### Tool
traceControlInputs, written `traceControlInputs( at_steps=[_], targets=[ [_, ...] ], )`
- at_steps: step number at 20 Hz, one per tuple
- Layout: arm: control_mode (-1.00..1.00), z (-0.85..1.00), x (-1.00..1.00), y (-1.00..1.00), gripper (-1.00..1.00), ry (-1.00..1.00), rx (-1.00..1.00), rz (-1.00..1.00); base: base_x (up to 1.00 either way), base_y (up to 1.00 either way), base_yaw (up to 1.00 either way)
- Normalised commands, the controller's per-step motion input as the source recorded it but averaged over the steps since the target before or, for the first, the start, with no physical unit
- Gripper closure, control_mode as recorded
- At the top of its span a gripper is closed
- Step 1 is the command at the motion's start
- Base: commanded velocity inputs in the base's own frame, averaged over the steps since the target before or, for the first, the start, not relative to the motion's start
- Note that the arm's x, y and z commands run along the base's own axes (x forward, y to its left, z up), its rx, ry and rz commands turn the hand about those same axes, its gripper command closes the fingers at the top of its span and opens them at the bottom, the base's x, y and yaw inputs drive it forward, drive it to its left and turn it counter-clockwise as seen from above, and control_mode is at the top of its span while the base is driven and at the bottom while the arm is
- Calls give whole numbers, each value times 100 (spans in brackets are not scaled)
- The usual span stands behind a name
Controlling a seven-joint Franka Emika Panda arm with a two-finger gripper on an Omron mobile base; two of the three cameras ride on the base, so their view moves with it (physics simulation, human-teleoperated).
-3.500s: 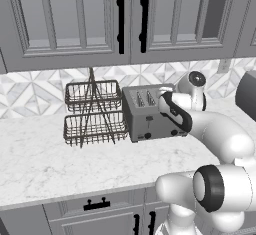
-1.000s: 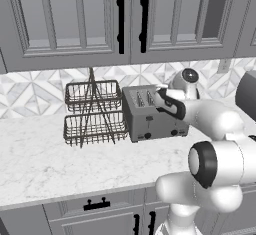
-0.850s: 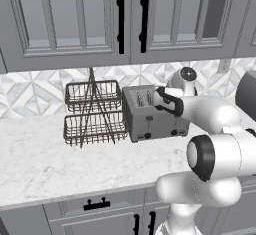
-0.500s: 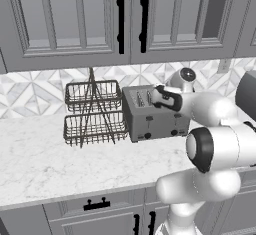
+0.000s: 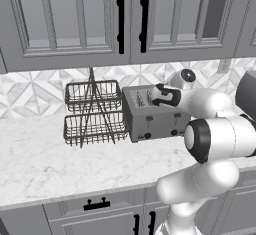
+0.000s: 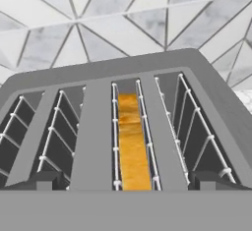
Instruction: Start the toaster. Once the lever pops up, take the bread to the plate on the dining counter.
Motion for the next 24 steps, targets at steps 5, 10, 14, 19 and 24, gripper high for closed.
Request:
traceControlInputs(
  at_steps=[5,10,14,19,24],
  targets=[
    [-100,-15,2,-2,-100,0,0,1,0,0,0],
    [-100,-1,0,-4,-100,0,0,0,0,0,0],
    [-100,-5,0,0,-100,0,0,0,0,0,0],
    [-100,-5,0,0,-100,0,-1,0,0,0,0],
    [-100,0,0,0,-100,0,0,0,0,0,0]
  ],
)
